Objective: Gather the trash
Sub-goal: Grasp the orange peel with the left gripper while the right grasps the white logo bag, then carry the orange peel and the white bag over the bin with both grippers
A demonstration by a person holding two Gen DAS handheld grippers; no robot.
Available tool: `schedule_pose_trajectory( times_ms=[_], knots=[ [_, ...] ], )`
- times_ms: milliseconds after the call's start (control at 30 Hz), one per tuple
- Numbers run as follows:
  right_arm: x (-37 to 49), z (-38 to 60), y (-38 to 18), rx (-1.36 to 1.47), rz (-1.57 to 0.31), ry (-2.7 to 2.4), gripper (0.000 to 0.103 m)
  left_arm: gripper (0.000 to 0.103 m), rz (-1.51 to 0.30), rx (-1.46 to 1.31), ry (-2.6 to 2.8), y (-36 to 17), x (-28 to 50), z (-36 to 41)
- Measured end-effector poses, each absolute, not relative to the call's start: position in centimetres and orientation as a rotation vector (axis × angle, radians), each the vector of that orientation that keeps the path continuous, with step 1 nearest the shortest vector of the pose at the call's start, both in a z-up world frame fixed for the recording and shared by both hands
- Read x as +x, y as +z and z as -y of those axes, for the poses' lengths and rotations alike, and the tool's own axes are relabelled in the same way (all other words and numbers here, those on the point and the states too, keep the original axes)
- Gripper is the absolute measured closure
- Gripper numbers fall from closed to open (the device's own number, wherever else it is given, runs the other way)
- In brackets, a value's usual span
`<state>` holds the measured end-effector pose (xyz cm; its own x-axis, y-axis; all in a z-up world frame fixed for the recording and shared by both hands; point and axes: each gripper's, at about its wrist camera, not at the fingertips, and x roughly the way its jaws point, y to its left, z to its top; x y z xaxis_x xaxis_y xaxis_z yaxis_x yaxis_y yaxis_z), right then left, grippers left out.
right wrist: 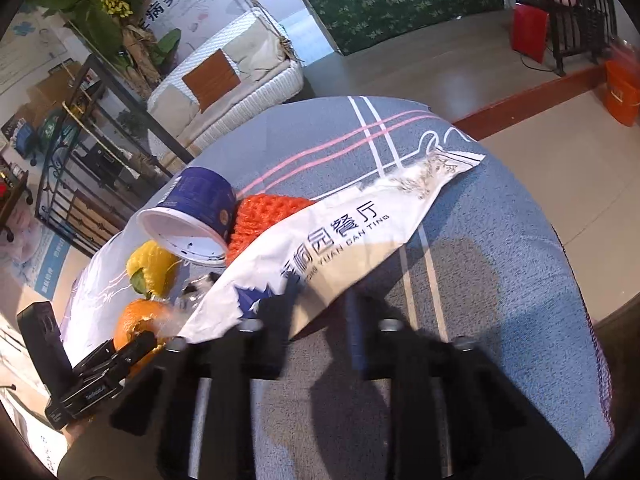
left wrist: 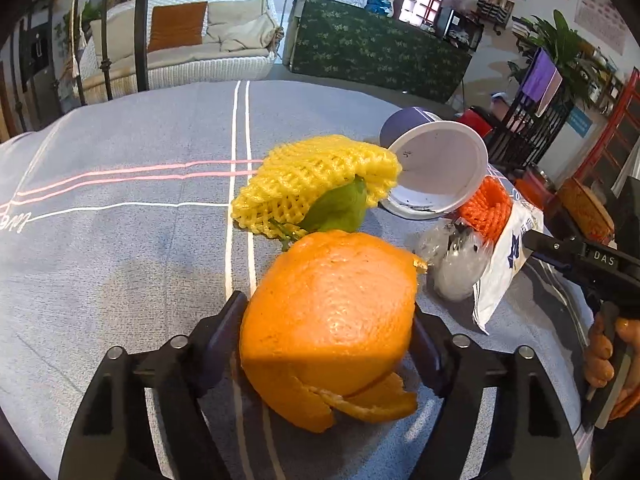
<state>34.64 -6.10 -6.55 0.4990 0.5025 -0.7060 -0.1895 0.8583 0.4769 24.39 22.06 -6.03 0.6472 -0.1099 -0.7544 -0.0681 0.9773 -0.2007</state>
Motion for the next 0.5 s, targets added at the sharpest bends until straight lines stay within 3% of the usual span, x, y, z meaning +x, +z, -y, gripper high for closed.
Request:
schedule_pose_trajectory(
  times_ms=[233, 500],
  knots=[
    [32.7, 7.1, -5.8, 0.376, -0.928, 0.435, 0.098, 0.045, -0.850, -0.248, -0.023, -5.6, 23.2, -21.8],
    [29.4, 7.9, -3.9, 0.361, -0.866, 0.469, 0.100, 0.047, -0.813, -0.282, -0.026, -4.8, 21.1, -21.1]
  ],
)
